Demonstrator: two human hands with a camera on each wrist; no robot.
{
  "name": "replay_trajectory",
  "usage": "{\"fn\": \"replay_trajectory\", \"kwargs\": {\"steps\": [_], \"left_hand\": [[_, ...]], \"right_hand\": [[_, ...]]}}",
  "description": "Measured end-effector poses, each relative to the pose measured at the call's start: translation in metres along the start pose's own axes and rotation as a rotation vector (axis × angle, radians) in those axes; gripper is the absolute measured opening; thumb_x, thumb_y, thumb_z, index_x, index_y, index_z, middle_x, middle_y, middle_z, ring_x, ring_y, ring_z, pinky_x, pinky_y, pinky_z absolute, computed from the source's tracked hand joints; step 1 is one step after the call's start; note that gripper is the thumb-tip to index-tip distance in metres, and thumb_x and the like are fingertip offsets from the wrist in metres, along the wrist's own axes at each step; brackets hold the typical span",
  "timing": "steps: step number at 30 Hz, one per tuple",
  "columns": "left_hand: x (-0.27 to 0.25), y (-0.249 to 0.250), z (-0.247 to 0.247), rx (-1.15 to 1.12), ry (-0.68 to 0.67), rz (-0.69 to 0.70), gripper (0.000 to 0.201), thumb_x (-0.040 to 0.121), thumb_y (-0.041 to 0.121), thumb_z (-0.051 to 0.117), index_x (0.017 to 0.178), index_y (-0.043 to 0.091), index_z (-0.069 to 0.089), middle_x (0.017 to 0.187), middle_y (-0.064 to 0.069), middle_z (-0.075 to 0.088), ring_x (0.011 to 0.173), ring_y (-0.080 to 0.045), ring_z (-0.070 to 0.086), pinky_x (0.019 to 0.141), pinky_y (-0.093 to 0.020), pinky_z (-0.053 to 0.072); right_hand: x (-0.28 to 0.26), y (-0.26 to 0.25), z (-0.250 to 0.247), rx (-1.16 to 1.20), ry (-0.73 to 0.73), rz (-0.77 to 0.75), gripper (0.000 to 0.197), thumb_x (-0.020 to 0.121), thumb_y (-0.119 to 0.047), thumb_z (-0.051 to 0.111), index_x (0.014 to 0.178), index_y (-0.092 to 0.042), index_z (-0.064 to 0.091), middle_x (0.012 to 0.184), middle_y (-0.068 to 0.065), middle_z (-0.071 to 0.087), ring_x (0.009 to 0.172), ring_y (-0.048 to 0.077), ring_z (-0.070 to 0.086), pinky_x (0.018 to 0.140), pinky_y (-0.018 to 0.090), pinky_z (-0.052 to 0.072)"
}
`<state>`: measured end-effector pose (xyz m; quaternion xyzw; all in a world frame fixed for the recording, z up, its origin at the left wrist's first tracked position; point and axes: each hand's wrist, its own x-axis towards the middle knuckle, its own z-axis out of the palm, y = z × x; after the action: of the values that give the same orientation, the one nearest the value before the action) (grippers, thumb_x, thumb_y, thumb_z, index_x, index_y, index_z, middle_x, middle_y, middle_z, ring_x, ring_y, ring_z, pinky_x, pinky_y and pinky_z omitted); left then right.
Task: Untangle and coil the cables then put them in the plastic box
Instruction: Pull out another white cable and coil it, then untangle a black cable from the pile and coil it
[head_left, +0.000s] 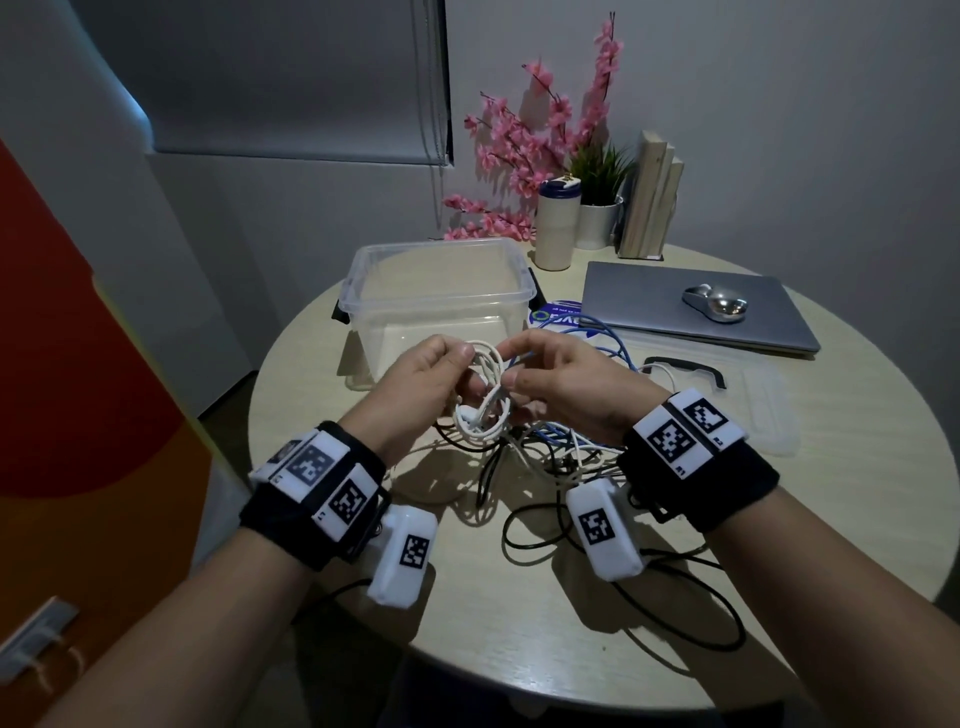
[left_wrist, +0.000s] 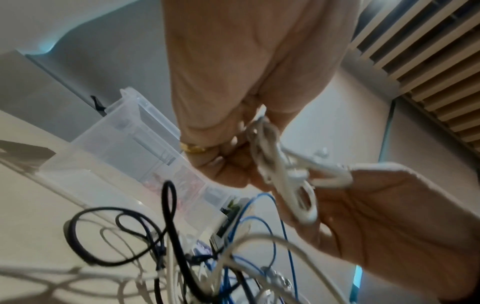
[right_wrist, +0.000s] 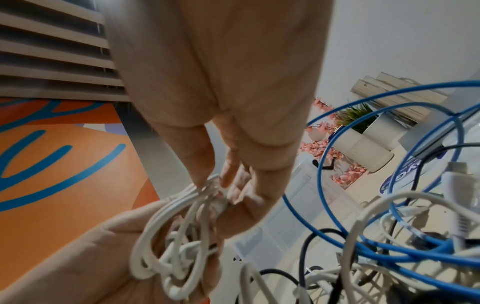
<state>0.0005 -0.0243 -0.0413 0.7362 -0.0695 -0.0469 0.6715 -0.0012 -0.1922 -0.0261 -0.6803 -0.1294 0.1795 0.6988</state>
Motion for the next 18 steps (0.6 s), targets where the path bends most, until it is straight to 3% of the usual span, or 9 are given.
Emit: {"fn": "replay_trajectory", "kwargs": {"steps": [2, 5, 8, 10, 12, 14, 17, 18], "left_hand": [[-0.002, 0.004, -0.012, 0.057, -0.015, 0.003, 0.015, 0.098, 0.015, 0.049, 0.097, 0.009, 0.063, 0.075, -0.003, 0.063, 0.061, -0.01, 0.058, 0.054, -0.02, 0.049], [-0.009, 0.008, -0.03, 0.075, 0.028, -0.026, 0.013, 0.096, 0.012, 0.052, 0.092, 0.01, 0.065, 0.073, -0.002, 0.064, 0.059, -0.01, 0.059, 0.052, -0.02, 0.05], [-0.02, 0.007, -0.048, 0.12, 0.059, -0.108, 0.012, 0.096, 0.014, 0.053, 0.091, 0.011, 0.063, 0.073, -0.003, 0.063, 0.06, -0.012, 0.06, 0.052, -0.019, 0.05], [-0.028, 0.001, -0.059, 0.183, 0.053, -0.198, 0.011, 0.096, 0.015, 0.053, 0.092, 0.012, 0.063, 0.077, -0.005, 0.063, 0.062, -0.013, 0.062, 0.055, -0.022, 0.051], [-0.036, -0.007, -0.066, 0.232, 0.034, -0.271, 0.011, 0.096, 0.015, 0.052, 0.093, 0.012, 0.062, 0.079, -0.007, 0.063, 0.062, -0.014, 0.062, 0.053, -0.023, 0.052], [-0.042, -0.018, -0.069, 0.295, 0.014, -0.326, 0.011, 0.096, 0.014, 0.051, 0.095, 0.011, 0.061, 0.081, -0.01, 0.064, 0.061, -0.017, 0.06, 0.051, -0.025, 0.05], [-0.05, -0.034, -0.072, 0.38, -0.002, -0.397, 0.008, 0.096, 0.013, 0.051, 0.094, 0.011, 0.058, 0.079, -0.01, 0.065, 0.058, -0.019, 0.056, 0.049, -0.026, 0.042], [-0.051, -0.038, -0.073, 0.393, -0.004, -0.419, 0.007, 0.096, 0.012, 0.051, 0.093, 0.01, 0.057, 0.079, -0.011, 0.065, 0.058, -0.021, 0.055, 0.051, -0.028, 0.041]], "right_hand": [[0.001, 0.003, 0.003, -0.005, 0.007, -0.002, 0.016, 0.092, 0.007, 0.049, 0.099, -0.007, 0.053, 0.074, 0.008, 0.061, 0.063, 0.015, 0.061, 0.07, 0.037, 0.057], [0.002, 0.007, 0.011, -0.081, 0.018, 0.034, 0.016, 0.091, 0.008, 0.051, 0.1, -0.006, 0.052, 0.079, 0.013, 0.058, 0.063, 0.016, 0.06, 0.064, 0.032, 0.051], [0.004, 0.009, 0.022, -0.454, -0.003, -0.009, 0.011, 0.089, 0.0, 0.059, 0.097, -0.006, 0.058, 0.082, 0.011, 0.061, 0.068, 0.017, 0.057, 0.06, 0.024, 0.048], [0.005, 0.01, 0.028, -0.852, -0.039, -0.059, 0.009, 0.087, -0.01, 0.063, 0.095, -0.012, 0.067, 0.082, -0.002, 0.064, 0.074, 0.012, 0.057, 0.067, 0.021, 0.045], [0.005, 0.01, 0.036, -1.097, -0.077, -0.079, 0.015, 0.088, -0.015, 0.061, 0.099, -0.016, 0.071, 0.089, -0.005, 0.065, 0.083, 0.009, 0.057, 0.073, 0.019, 0.04], [0.005, 0.011, 0.045, -1.224, -0.083, -0.087, 0.019, 0.09, -0.016, 0.057, 0.101, -0.015, 0.072, 0.096, -0.002, 0.067, 0.091, 0.013, 0.058, 0.078, 0.021, 0.041], [0.007, 0.015, 0.053, -1.342, -0.123, -0.006, 0.025, 0.09, -0.009, 0.049, 0.097, -0.012, 0.073, 0.075, -0.001, 0.064, 0.094, 0.023, 0.056, 0.092, 0.028, 0.043], [0.008, 0.015, 0.056, -1.399, -0.139, 0.057, 0.027, 0.09, -0.008, 0.047, 0.1, -0.013, 0.072, 0.076, -0.002, 0.063, 0.092, 0.024, 0.052, 0.094, 0.03, 0.041]]}}
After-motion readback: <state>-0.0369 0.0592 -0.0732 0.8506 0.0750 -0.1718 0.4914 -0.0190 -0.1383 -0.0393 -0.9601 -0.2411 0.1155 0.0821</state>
